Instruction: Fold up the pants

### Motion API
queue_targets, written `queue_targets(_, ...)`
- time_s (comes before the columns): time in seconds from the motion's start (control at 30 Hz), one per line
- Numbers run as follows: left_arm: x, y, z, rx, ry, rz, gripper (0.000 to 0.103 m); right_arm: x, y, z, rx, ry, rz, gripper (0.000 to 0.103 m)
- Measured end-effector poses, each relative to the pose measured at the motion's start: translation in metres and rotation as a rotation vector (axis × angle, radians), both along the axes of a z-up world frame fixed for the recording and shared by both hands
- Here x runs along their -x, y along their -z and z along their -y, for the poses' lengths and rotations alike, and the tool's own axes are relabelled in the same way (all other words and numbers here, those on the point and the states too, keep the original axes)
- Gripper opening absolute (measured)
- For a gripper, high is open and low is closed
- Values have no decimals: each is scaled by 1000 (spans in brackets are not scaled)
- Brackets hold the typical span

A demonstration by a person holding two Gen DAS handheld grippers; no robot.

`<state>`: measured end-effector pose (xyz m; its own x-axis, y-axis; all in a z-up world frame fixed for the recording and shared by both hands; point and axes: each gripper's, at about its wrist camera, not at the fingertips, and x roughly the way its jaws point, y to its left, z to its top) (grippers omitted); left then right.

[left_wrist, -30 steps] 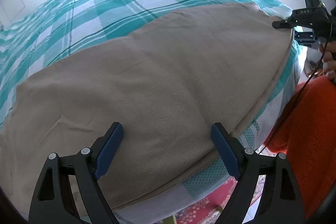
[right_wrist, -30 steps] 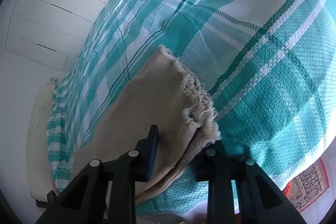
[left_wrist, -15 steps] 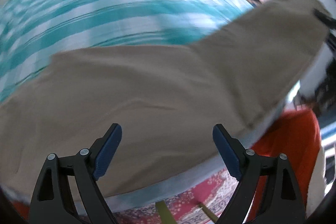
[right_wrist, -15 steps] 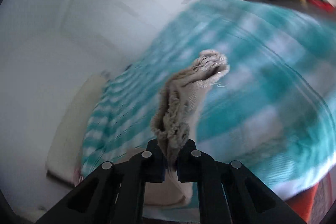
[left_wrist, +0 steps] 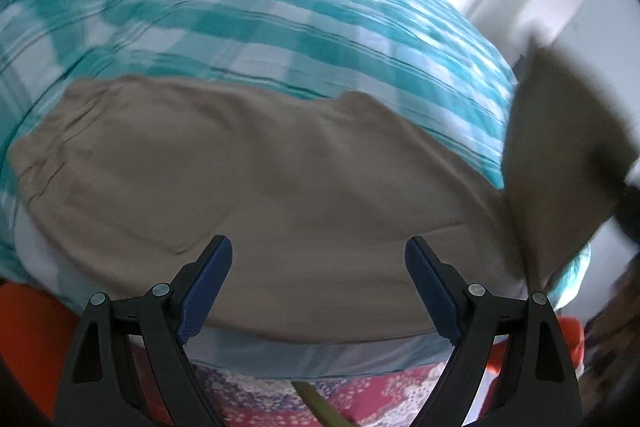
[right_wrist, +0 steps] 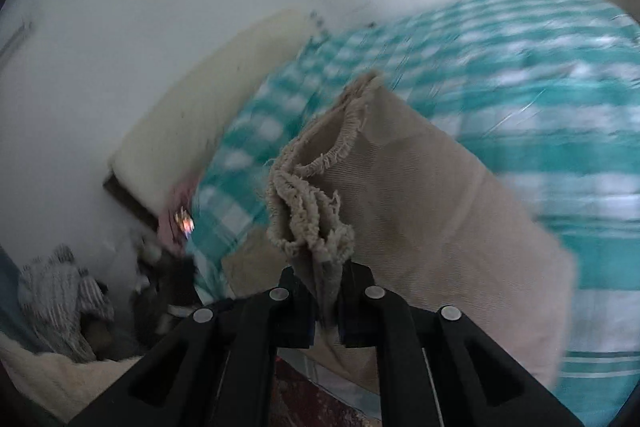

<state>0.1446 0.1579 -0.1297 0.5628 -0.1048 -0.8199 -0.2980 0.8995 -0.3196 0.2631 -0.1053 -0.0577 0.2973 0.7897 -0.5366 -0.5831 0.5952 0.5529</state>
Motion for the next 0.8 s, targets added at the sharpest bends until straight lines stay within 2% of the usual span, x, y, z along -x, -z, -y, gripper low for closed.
queue_targets(0.03, 4, 4, -8, -1, -15, -5, 90, 7, 26, -26, 35, -26, 1, 23)
queue_targets(0.07, 8, 8, -15, -2, -32, -13, 90, 12, 48, -43, 82, -47, -16, 52)
queue_targets(0.1, 13, 12, -22, -1, -46, -21, 90, 16, 65, -52, 127, -59, -38, 74)
queue_targets(0.13, 18, 16, -28, 3, -57, -27, 90, 22, 83, -57, 171, -67, -65, 74)
queue_targets(0.2, 27, 19, -37, 24, -76, -18, 90, 33, 96, -50, 198, -78, -74, 74)
queue_targets(0.3, 27, 20, -37, 80, -72, 11, 89, 50, 89, -5, 266, -57, 21, 74)
queue_targets(0.33, 23, 20, -34, 101, -53, 20, 88, 56, 85, 19, 305, -18, 74, 74)
queue_targets(0.4, 9, 20, -25, 119, -1, 27, 83, 58, 79, 54, 352, 48, 116, 75)
queue_targets(0.47, -3, 19, -7, 157, 99, 16, 75, 53, 79, 90, 387, 137, 90, 75)
queue_targets(0.53, -17, 24, 7, 205, 185, -34, 63, 46, 85, 128, 380, 254, 21, 74)
queue_targets(0.6, -30, 35, 15, 267, 228, -99, 61, 43, 91, 160, 329, 357, -35, 75)
queue_targets(0.67, -42, 47, 18, 296, 229, -153, 61, 46, 98, 182, 278, 434, -75, 74)
queue_targets(0.8, -58, 60, 22, 333, 246, -197, 61, 49, 102, 182, 248, 419, -93, 75)
